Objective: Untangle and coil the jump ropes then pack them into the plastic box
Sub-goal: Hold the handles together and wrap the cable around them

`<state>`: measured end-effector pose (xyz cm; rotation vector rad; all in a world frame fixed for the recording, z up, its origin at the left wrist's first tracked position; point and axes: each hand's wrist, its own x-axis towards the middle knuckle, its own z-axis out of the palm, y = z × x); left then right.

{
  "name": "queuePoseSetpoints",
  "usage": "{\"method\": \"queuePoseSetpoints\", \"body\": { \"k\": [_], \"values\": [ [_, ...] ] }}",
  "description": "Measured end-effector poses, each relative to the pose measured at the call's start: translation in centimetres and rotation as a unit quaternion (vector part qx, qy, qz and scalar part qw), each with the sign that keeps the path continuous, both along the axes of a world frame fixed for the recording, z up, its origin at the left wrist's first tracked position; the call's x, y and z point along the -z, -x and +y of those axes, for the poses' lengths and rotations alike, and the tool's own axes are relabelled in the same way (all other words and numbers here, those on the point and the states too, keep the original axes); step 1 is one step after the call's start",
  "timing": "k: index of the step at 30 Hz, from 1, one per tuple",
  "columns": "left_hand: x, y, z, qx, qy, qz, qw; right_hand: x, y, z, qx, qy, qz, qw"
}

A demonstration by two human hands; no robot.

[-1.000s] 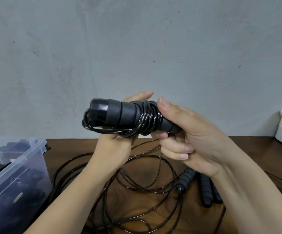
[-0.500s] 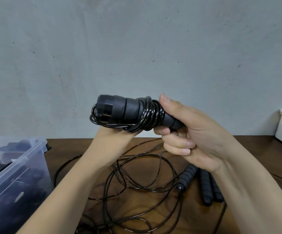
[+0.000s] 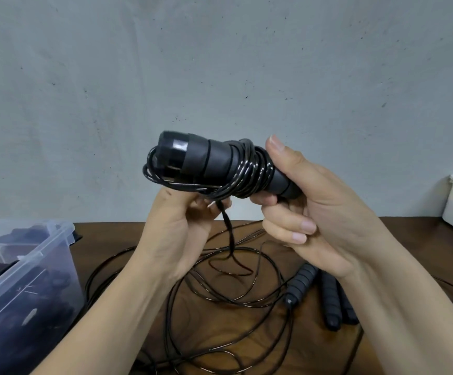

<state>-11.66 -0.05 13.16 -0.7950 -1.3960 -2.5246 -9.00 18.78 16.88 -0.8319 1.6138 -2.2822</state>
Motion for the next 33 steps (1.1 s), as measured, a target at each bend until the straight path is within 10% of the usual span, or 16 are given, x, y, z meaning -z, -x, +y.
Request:
{"method": "queuePoseSetpoints", "body": {
  "k": [8, 16, 27, 33],
  "values": [
    [0.9, 0.0, 0.6, -0.171, 0.162, 0.031, 0.971, -0.1, 0.0, -0.1, -0.009, 0.015, -0.027, 0.999],
    [2.9, 1.6, -0.5, -0.426, 0.441, 0.281, 0.738, -0.3, -0.2, 0.2, -0.008, 0.0, -0.032, 0.999],
    [2.4, -0.1, 0.8, -0.257, 0.542, 0.188, 0.778, 0.9, 1.9, -0.2, 0.276, 0.004, 0.048, 0.96],
    [1.1, -2.3, 1.1, -0.235, 0.583, 0.207, 0.75, 2.1, 3.8, 0.7, 0.483, -0.114, 0.179, 0.849]
  ]
}}
